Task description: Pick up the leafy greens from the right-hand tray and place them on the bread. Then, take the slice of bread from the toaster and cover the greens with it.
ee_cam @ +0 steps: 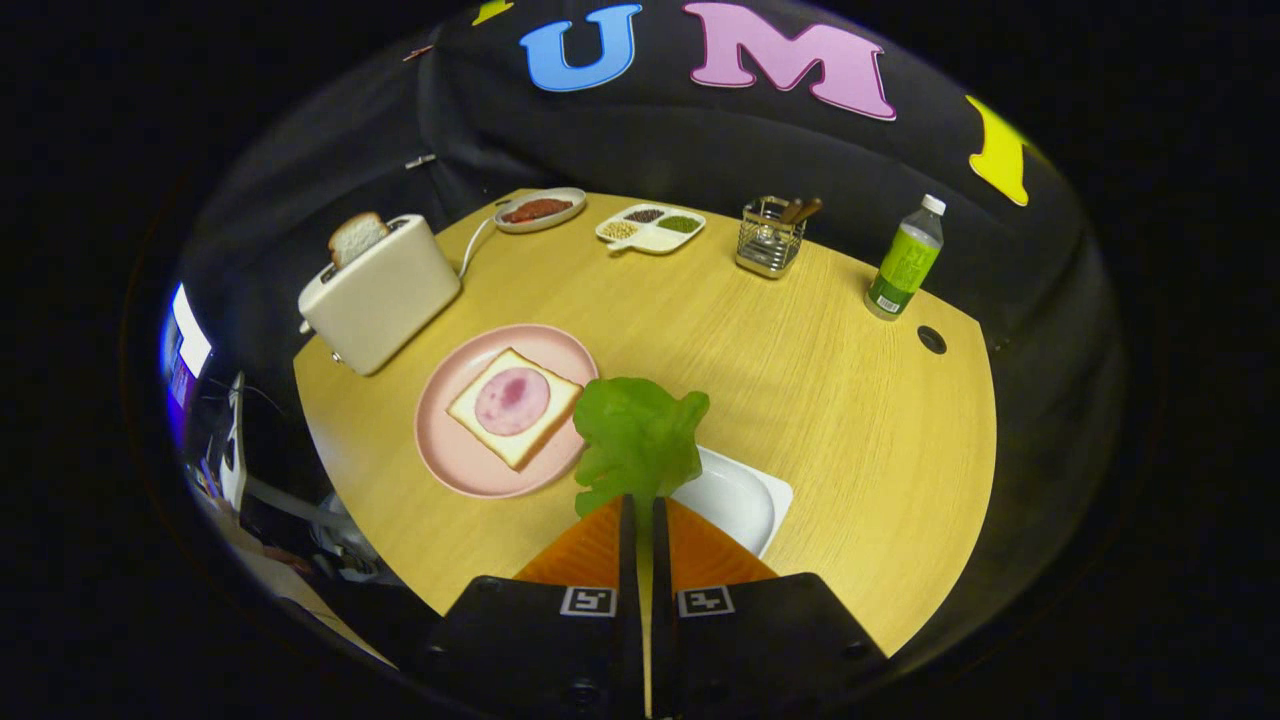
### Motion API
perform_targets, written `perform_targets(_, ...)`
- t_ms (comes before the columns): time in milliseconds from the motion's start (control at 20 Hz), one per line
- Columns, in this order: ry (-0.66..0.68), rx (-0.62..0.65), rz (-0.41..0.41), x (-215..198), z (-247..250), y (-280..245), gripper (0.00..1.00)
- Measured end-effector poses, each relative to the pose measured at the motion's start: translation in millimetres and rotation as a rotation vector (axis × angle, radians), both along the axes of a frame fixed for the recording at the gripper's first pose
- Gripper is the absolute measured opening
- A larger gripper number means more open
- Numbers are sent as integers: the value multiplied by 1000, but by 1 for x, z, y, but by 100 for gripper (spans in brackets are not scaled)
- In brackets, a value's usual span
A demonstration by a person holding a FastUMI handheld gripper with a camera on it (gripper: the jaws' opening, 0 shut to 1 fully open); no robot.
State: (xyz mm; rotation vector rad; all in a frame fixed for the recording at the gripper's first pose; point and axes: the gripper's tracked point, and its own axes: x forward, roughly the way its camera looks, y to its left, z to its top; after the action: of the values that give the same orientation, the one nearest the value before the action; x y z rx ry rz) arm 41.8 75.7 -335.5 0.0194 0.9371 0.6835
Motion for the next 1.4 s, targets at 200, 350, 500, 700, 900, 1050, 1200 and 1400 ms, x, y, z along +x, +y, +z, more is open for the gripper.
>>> perform_targets(200, -40, 14, -13, 0, 32, 31, 8)
perform_targets(350, -33, 33, -3, -3, 43, 64, 8)
perform_targets(500, -23, 37, 3, 0, 45, 88, 8)
perform_targets(700, 3, 63, 19, 2, 46, 125, 7)
perform_targets(900, 18, 54, 24, 7, 36, 142, 7)
perform_targets(1050, 3, 24, -8, 17, 28, 140, 43)
perform_targets(1200, -56, 23, -49, 29, 35, 136, 100)
perform_targets(1400, -144, 63, -98, 38, 65, 126, 100)
